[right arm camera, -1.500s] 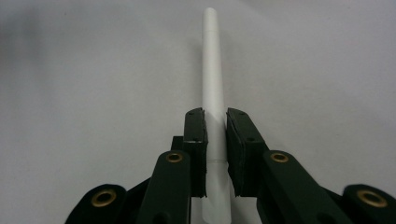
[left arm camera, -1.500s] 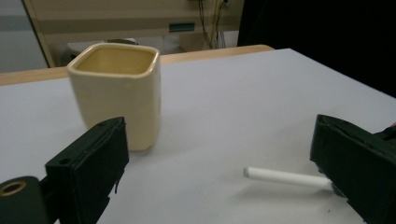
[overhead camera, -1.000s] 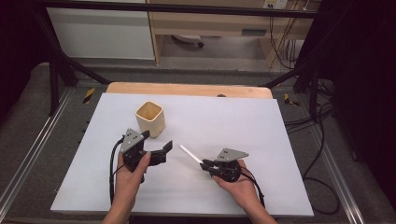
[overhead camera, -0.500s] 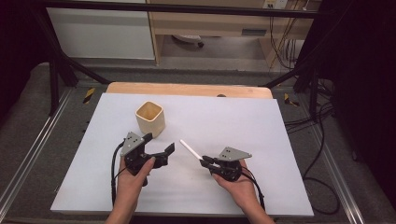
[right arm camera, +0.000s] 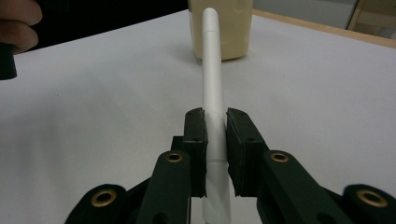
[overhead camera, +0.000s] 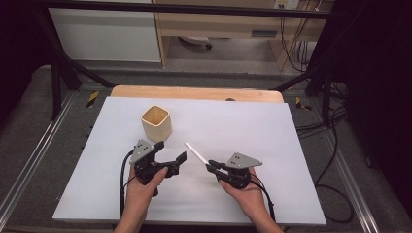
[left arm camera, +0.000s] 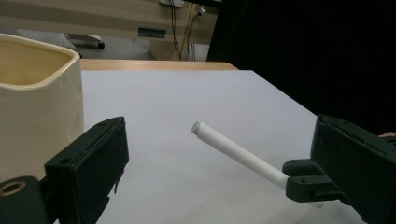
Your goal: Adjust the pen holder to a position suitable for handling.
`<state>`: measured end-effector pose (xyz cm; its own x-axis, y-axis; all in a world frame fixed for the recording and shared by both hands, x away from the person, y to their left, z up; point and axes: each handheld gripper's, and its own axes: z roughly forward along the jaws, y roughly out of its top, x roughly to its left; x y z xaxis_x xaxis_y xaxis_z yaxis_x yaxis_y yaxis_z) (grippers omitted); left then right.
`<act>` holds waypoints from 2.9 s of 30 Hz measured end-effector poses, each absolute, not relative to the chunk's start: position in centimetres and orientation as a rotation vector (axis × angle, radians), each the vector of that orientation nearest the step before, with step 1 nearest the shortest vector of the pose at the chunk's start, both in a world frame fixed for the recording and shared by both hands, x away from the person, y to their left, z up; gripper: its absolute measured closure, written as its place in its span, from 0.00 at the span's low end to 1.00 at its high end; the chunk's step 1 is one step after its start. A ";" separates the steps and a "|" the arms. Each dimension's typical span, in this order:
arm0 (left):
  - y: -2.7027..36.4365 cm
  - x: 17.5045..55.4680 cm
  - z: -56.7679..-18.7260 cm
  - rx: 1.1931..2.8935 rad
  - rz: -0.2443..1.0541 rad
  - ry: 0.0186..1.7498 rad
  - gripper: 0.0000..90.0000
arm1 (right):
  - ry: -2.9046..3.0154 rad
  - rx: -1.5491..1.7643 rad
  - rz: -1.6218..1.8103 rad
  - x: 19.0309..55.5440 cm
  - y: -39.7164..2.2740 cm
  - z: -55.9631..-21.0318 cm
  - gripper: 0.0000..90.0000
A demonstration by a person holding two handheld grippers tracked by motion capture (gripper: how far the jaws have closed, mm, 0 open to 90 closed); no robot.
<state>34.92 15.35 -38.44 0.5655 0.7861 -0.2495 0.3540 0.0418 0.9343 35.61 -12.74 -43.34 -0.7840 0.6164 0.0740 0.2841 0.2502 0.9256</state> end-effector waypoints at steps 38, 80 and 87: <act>15.0 34.9 -38.9 1.493 0.325 1.042 0.06 | 2.160 0.753 1.630 34.6 -11.5 -42.4 0.88; 15.0 35.2 -40.1 1.390 0.126 1.073 0.64 | 2.134 0.719 1.700 33.6 -10.2 -42.3 0.88; 15.2 35.2 -40.4 1.346 0.086 1.070 0.81 | 2.152 0.721 1.699 33.6 -10.0 -42.6 0.88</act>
